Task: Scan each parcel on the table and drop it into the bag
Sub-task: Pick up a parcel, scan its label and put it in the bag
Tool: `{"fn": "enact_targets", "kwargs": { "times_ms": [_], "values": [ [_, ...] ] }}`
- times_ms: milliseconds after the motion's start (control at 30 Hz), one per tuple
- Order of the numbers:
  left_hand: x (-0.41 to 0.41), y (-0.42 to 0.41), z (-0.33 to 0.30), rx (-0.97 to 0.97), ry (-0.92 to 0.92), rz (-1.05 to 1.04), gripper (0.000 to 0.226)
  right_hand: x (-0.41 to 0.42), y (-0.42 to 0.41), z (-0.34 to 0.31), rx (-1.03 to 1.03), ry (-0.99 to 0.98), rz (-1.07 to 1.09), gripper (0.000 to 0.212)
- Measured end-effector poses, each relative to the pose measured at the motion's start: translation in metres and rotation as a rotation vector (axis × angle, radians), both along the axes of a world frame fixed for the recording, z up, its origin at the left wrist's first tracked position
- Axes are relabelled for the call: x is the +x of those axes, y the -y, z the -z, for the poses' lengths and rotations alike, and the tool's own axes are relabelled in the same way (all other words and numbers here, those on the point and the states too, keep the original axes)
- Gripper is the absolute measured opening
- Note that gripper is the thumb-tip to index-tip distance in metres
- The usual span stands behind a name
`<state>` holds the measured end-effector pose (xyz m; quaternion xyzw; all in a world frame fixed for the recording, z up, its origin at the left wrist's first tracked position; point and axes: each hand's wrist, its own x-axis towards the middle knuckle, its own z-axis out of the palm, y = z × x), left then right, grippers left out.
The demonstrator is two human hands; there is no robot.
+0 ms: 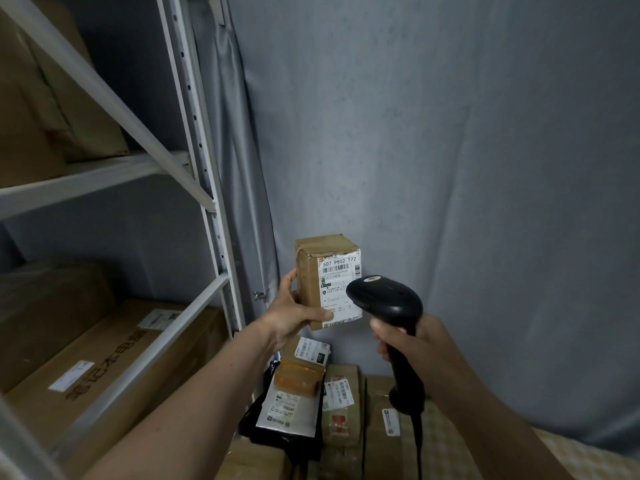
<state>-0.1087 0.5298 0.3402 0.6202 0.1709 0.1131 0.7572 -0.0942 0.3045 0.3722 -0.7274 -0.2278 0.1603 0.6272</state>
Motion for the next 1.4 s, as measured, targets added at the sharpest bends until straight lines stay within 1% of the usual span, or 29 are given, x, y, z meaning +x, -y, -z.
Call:
{"fn": "enact_targets", "kwargs": {
  "times_ms": [400,533,633,733,833,900,1067,1167,1233,1267,1367,1400],
  "values": [
    [-0.001,-0.004,0.013,0.001,-0.037,0.017,0.115,0.000,-0.003,0.008,-0.064,0.001,0.033,0.008],
    [0.000,-0.005,0.017,-0.009,-0.044,0.030,0.111,0.002,-0.007,0.013,-0.094,0.008,0.035,0.007],
    [0.003,-0.007,0.024,-0.075,-0.069,0.054,0.113,0.002,-0.007,0.017,-0.064,-0.027,0.060,0.007],
    [0.005,-0.005,0.035,-0.151,-0.133,0.084,0.113,0.003,-0.003,0.024,-0.039,-0.107,0.107,0.013],
    [0.006,0.004,0.050,-0.203,-0.190,0.123,0.104,0.001,0.004,0.038,-0.021,-0.188,0.185,0.012],
    [0.006,0.012,0.062,-0.237,-0.217,0.153,0.094,-0.001,0.013,0.048,0.006,-0.239,0.245,0.011],
    [0.010,0.036,0.098,-0.231,-0.298,0.283,0.073,-0.014,0.041,0.071,0.025,-0.317,0.427,0.007],
    [0.013,0.061,0.120,-0.251,-0.377,0.375,0.058,-0.029,0.064,0.088,0.009,-0.360,0.556,0.018],
    [0.016,0.082,0.134,-0.270,-0.425,0.429,0.055,-0.040,0.083,0.098,0.012,-0.385,0.624,0.025],
    [0.017,0.092,0.140,-0.269,-0.439,0.462,0.059,-0.045,0.093,0.102,0.015,-0.395,0.653,0.027],
    [0.019,0.123,0.153,-0.207,-0.471,0.554,0.095,-0.058,0.123,0.109,0.046,-0.413,0.735,0.028],
    [0.019,0.132,0.155,-0.180,-0.463,0.577,0.099,-0.062,0.133,0.109,0.061,-0.412,0.756,0.029]
  ]
}}
